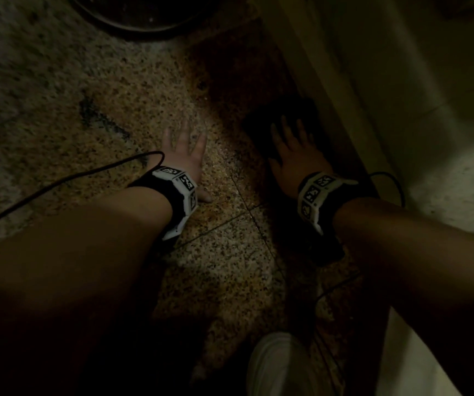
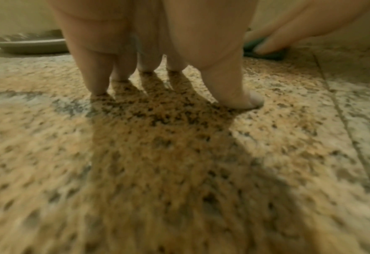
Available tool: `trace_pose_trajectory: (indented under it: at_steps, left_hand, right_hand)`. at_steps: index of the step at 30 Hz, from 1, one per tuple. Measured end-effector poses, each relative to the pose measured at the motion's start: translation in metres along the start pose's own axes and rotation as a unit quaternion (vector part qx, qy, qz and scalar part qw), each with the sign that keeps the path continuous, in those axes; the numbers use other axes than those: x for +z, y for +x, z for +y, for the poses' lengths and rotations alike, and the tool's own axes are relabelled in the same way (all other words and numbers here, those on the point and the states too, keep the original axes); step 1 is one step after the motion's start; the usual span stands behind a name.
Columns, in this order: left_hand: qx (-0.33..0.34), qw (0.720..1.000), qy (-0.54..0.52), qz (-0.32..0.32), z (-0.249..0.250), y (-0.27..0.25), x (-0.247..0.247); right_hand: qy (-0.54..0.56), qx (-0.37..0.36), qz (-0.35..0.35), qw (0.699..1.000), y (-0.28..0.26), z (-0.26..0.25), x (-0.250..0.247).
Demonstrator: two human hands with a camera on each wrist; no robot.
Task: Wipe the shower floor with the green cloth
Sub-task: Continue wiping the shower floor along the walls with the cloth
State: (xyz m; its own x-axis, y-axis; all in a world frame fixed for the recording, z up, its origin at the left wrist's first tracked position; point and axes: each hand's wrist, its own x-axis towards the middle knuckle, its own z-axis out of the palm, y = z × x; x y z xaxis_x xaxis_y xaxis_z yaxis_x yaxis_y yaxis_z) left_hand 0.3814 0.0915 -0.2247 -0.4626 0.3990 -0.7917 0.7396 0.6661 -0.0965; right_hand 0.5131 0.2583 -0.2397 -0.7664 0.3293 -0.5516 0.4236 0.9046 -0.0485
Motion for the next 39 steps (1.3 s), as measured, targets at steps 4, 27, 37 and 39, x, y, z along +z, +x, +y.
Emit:
trace_pose_trajectory:
  at_steps: [4, 27, 37, 39]
  left_hand:
    - [0.010, 1.000, -0.010, 0.022, -0.004, -0.003, 0.008]
    - [0.006, 0.999, -0.033, 0.038, 0.001, -0.010, 0.019]
    - [0.022, 0.998, -0.032, 0.045, -0.004, -0.017, 0.020]
    - [0.031, 0.998, -0.029, 0.046, -0.005, -0.019, 0.022]
  right_hand:
    - [-0.029, -0.029, -0.021, 0.999, -0.031, -0.003, 0.016]
    - [0.026, -0.024, 0.022, 0.999, 0.009, -0.036, -0.002]
    - [-0.018, -0.082, -0.025, 0.996, -0.051, -0.030, 0.031]
    - [-0.016, -0.081, -0.032, 0.996, -0.053, -0.030, 0.033]
